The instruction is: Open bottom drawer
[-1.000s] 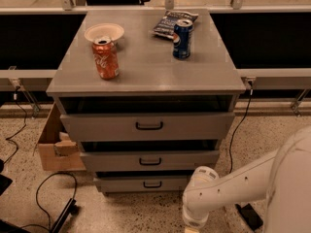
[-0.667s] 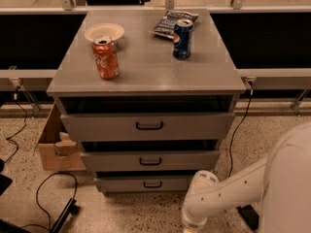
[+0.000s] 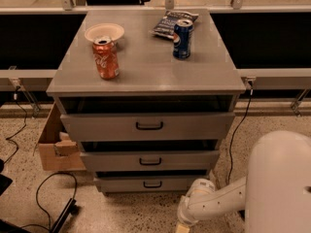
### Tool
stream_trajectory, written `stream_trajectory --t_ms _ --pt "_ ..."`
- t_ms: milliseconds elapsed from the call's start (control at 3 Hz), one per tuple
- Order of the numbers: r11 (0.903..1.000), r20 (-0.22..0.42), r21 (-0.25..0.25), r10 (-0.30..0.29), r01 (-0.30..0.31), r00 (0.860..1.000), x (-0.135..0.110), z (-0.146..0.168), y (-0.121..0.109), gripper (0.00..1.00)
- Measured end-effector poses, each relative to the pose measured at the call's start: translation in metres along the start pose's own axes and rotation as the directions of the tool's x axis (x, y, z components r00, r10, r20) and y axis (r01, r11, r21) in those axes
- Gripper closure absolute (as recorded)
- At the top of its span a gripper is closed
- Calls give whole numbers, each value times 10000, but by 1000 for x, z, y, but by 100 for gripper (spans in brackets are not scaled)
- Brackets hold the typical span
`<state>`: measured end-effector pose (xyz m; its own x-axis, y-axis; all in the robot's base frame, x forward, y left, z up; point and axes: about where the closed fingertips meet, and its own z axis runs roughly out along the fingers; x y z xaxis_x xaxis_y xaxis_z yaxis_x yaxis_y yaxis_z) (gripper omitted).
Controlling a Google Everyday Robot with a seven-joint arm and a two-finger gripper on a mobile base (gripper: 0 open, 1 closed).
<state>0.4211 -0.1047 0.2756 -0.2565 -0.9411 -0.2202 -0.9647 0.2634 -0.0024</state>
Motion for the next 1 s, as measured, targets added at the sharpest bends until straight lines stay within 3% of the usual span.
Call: stream_trajectory --t_ms 333,1000 --pt "9976 48 435 -535 533 9986 -8 39 -32 0" --pt "9782 -956 1143 -1626 1731 9820 -24 72 -99 0"
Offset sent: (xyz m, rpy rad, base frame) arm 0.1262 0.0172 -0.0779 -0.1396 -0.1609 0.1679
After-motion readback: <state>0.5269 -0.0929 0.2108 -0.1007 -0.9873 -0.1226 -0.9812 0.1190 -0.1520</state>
